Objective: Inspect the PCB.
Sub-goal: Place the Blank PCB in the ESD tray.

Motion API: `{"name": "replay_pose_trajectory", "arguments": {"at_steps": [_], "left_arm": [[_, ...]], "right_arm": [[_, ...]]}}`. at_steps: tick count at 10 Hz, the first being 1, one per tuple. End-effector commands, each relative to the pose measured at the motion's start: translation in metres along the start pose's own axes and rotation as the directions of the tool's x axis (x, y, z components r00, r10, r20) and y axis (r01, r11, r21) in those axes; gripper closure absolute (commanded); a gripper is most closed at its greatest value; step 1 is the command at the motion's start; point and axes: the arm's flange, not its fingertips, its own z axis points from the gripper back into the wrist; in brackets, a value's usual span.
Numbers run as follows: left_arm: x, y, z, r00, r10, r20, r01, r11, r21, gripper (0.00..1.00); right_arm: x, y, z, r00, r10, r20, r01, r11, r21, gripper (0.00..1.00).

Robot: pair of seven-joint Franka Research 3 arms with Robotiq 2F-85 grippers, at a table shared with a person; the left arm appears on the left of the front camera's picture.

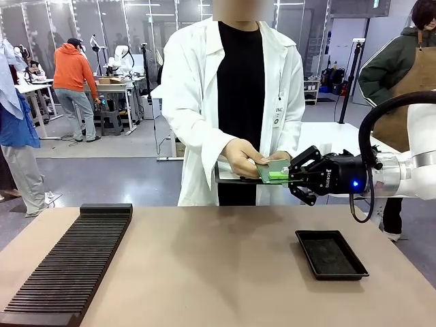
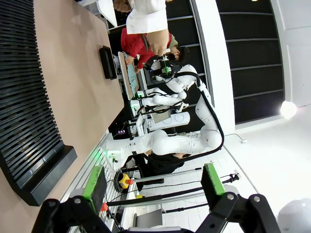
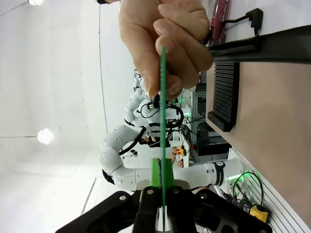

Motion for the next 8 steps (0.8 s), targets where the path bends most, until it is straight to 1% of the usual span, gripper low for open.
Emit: {"name": "replay_pose_trajectory", "arguments": {"at_steps": [1,8], "left_arm": [[0.0038,-0.0008,0.0021,1.0,0.007,-0.004,-0.007,1.0,0.015,0.0],[0.0038,-0.0008,0.0021,1.0,0.007,-0.004,-0.007,1.0,0.015,0.0]], "right_arm": [[0.0007,0.0029,-0.0019,1.0,0.006,-0.002,-0.006,1.0,-0.003,1.0],[0.0007,0.0029,-0.0019,1.0,0.006,-0.002,-0.006,1.0,-0.003,1.0]]}}
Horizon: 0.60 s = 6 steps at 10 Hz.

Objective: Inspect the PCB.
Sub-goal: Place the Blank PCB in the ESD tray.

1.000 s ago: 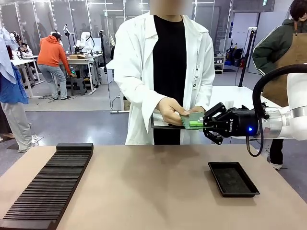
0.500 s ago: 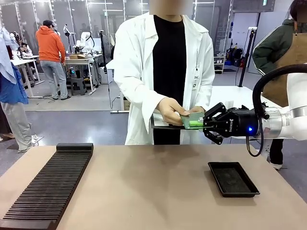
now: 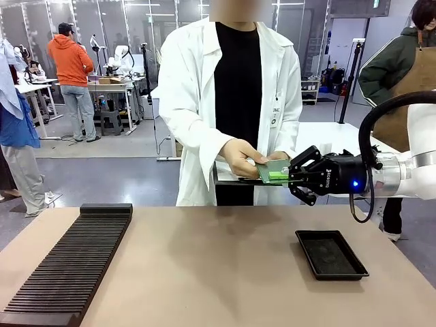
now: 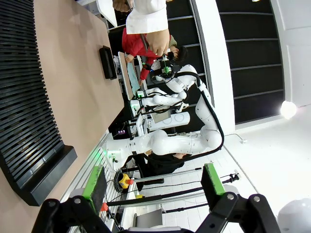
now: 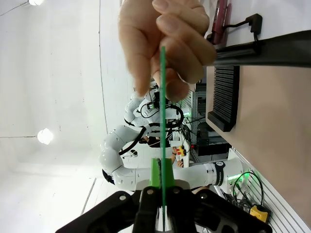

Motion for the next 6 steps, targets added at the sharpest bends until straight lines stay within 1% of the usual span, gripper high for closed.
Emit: {"name": "replay_pose_trajectory", "arguments": {"at_steps": [1,6], "left_arm": [[0.0038,-0.0008,0.0021,1.0,0.007,-0.004,-0.007,1.0,0.015,0.0],[0.0038,-0.0008,0.0021,1.0,0.007,-0.004,-0.007,1.0,0.015,0.0]], "right_arm": [[0.0007,0.0029,-0.0018,1.0,0.006,-0.002,-0.006,1.0,-0.003,1.0],[0.0007,0.0029,-0.0018,1.0,0.006,-0.002,-0.006,1.0,-0.003,1.0]]}}
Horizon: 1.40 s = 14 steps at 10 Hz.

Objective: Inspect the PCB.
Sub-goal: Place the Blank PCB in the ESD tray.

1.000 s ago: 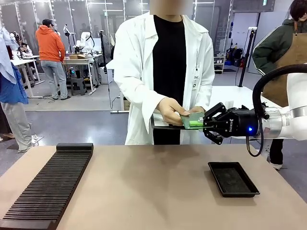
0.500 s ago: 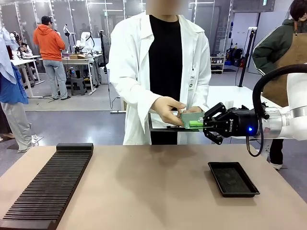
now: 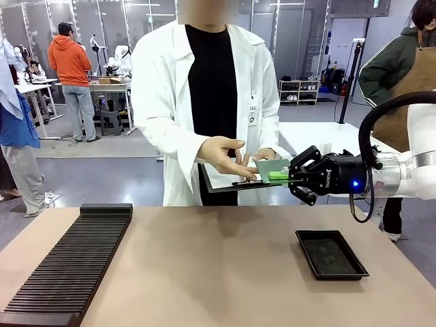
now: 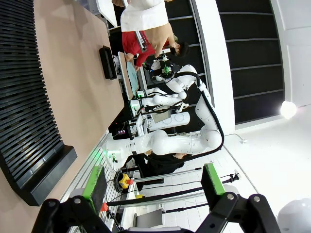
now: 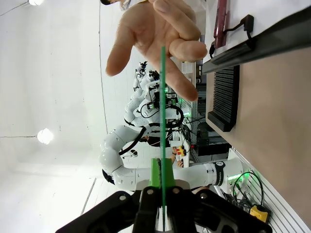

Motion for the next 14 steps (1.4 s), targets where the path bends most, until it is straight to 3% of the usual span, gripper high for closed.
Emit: {"name": "replay_pose_trajectory", "arguments": {"at_steps": [1,14], "left_arm": [[0.0038,-0.0008,0.0021,1.0,0.007,-0.004,-0.007,1.0,0.015,0.0],[0.0038,-0.0008,0.0021,1.0,0.007,-0.004,-0.007,1.0,0.015,0.0]], "right_arm": [[0.0007,0.0029,-0.0018,1.0,0.006,-0.002,-0.006,1.0,-0.003,1.0],[0.0,0.0,0.0,1.0,0.0,0.0,0.0,1.0,0.0,0.97]]}}
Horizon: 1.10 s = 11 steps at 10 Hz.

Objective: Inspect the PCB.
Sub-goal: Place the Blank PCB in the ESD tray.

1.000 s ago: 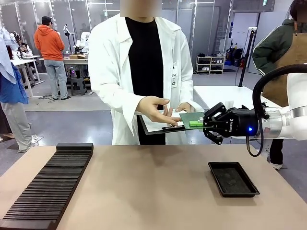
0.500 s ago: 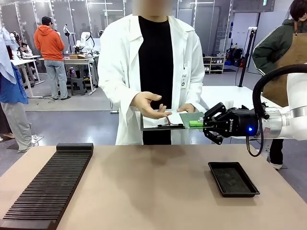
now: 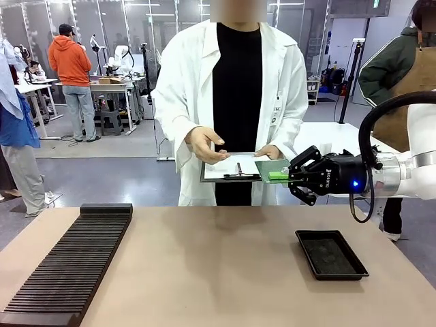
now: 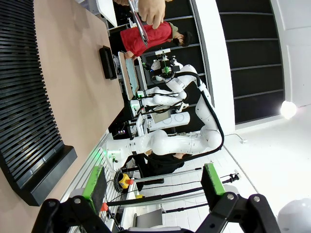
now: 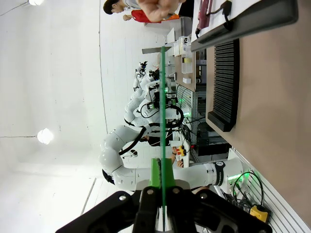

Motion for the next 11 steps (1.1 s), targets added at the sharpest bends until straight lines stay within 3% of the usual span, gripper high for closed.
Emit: {"name": "replay_pose_trajectory", "arguments": {"at_steps": [1,7,11], "left_arm": [[0.004,-0.001,0.002,1.0,0.007,-0.004,-0.007,1.0,0.015,0.0],[0.004,-0.001,0.002,1.0,0.007,-0.004,-0.007,1.0,0.015,0.0],[0.004,-0.001,0.002,1.0,0.007,-0.004,-0.007,1.0,0.015,0.0]], "right_arm": [[-0.004,0.0,0.007,1.0,0.016,-0.001,-0.016,1.0,-0.012,0.97],[-0.031,-0.001,0.09,0.997,0.081,0.011,-0.078,0.975,-0.207,0.97],[-0.024,-0.02,0.119,0.996,0.091,0.013,-0.08,0.925,-0.371,0.97]]}}
